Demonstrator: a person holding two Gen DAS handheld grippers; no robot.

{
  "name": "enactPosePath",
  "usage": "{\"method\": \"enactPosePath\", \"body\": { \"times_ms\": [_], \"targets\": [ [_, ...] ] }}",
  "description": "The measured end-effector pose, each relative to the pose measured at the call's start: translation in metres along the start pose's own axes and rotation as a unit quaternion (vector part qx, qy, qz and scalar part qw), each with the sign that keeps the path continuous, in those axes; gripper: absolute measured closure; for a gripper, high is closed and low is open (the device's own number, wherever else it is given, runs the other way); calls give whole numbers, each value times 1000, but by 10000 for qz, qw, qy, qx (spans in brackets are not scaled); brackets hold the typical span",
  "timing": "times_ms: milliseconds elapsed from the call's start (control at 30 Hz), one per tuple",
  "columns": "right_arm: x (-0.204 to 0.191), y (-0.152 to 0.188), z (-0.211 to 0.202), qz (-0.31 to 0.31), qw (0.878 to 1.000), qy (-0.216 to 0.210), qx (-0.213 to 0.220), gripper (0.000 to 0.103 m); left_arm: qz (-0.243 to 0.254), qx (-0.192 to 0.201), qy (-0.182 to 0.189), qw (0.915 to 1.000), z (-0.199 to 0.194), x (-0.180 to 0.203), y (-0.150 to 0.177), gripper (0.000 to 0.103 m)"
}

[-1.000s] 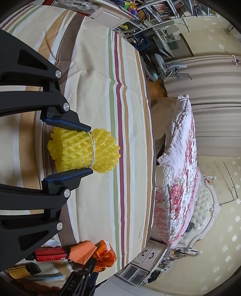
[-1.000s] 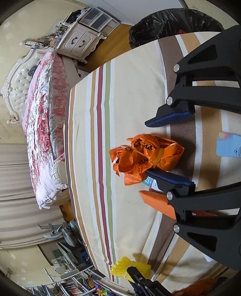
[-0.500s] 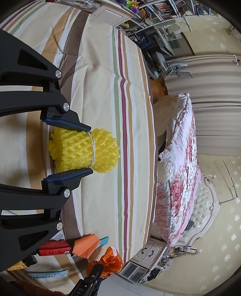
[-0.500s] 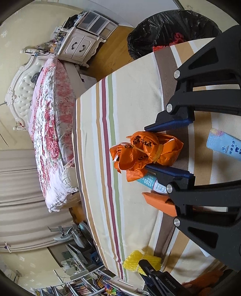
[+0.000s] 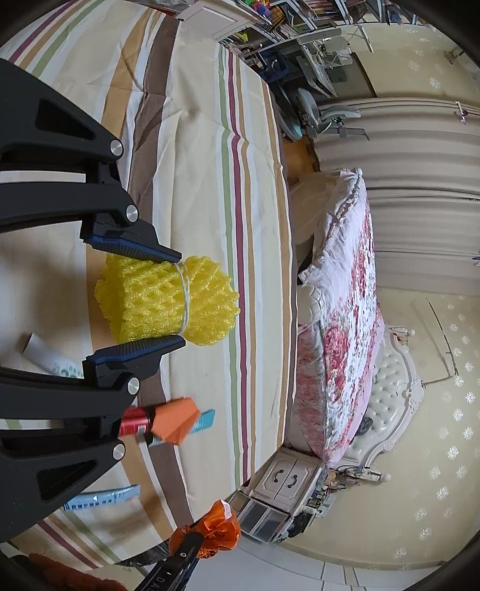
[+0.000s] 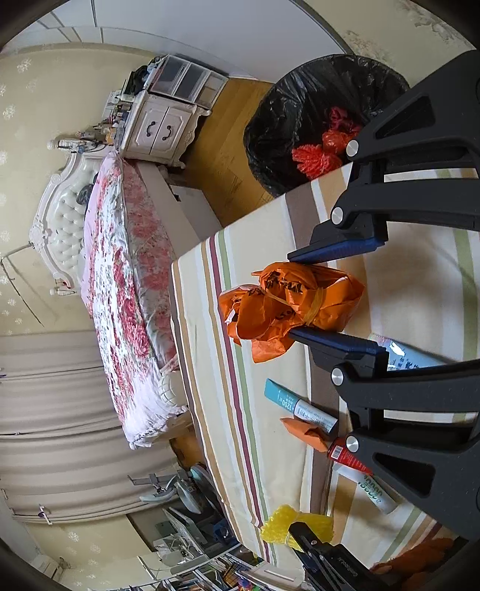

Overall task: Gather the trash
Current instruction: 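Carry both items over the black trash bin and open both grippers to drop them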

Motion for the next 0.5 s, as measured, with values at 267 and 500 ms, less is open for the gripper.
{"method": "enactPosePath", "body": {
  "times_ms": [267,500],
  "targets": [
    [55,3,-36,327,9979,453,337,69,410,312,572,9970,-16,68,-17,63],
    [108,5,-51,614,9924,926,527,68,876,512,1066,9891,-20,137,-31,63]
  ]
}}
Point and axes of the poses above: each gripper's, at about its wrist camera, not at the fingertips, and z roughly the way its jaws point, x to its right, y to its underside, the point moved 3 cm from there along z, roughly the way its jaws point, and after that the axes turned 9 degrees about z, right-handed, at the moved point
